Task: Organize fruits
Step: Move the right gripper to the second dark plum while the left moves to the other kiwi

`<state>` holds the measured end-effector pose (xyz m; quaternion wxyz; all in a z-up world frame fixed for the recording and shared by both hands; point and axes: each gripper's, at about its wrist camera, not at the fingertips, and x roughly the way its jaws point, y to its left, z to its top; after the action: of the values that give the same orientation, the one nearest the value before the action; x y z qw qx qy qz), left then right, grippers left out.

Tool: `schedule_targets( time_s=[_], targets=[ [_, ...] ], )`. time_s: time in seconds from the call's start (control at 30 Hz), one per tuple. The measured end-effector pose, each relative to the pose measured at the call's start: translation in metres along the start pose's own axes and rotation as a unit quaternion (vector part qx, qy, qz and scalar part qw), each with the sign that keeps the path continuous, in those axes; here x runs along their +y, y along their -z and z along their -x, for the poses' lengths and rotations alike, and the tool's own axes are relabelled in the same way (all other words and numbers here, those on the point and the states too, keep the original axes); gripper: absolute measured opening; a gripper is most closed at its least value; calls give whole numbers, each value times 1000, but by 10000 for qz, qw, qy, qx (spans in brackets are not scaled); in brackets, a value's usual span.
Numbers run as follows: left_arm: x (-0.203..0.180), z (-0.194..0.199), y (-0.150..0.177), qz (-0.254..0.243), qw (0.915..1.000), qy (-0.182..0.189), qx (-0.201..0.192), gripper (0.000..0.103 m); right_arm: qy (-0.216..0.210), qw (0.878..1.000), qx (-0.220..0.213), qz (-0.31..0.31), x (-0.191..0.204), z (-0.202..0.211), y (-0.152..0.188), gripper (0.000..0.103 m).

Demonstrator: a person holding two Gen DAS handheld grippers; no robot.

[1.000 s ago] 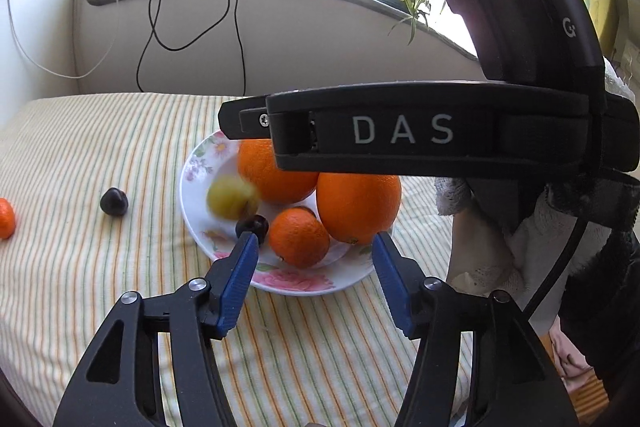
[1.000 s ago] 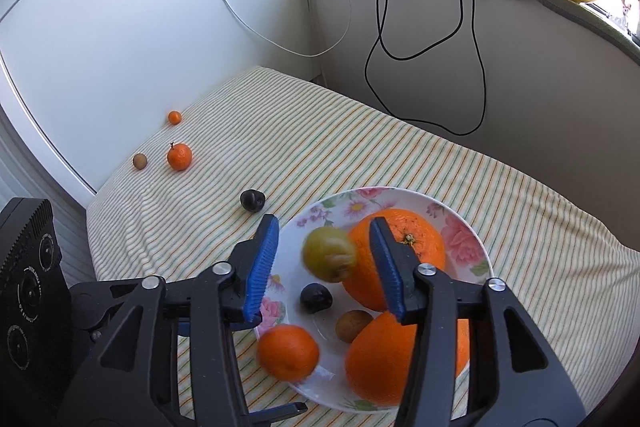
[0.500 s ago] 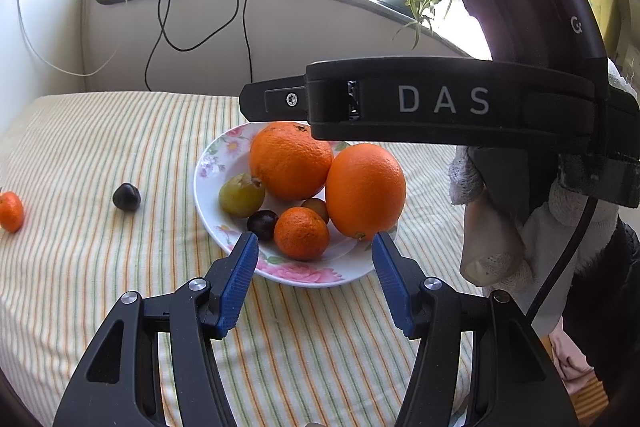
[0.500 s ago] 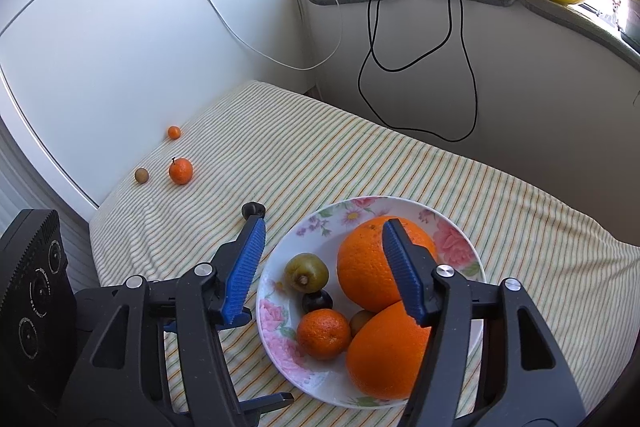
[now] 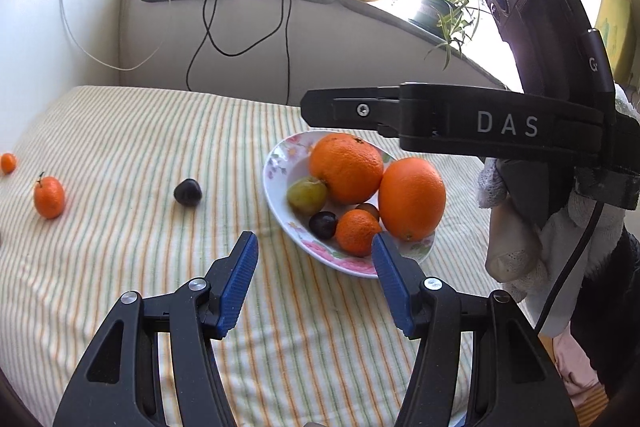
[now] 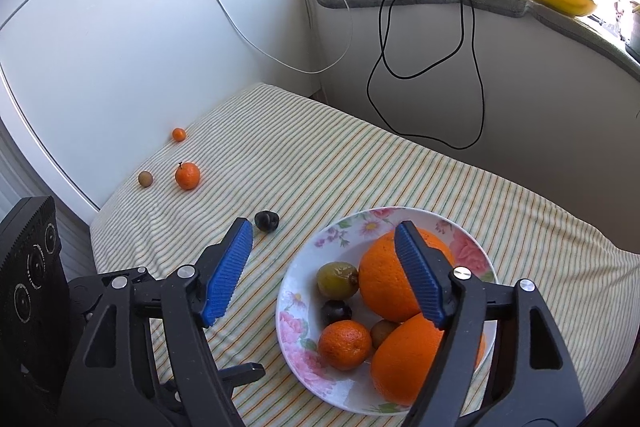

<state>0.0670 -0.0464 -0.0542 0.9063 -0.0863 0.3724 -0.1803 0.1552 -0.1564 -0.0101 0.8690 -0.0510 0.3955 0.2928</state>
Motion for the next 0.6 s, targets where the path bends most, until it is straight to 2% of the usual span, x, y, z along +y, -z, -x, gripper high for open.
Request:
schedule_targets(
  time_s=[0.07, 0.33, 0.6],
  targets=[
    [9, 5, 1, 62, 9999, -131, -49, 67, -11, 10000, 6, 10, 3, -1, -1, 76],
    [53, 29, 7, 399, 9973, -584, -184, 67, -65, 9998, 28, 171, 17, -7, -6, 76],
    [99, 51, 13, 791, 9912, -998, -354, 67, -109, 9987, 135, 474, 37, -22, -9, 76]
  ],
)
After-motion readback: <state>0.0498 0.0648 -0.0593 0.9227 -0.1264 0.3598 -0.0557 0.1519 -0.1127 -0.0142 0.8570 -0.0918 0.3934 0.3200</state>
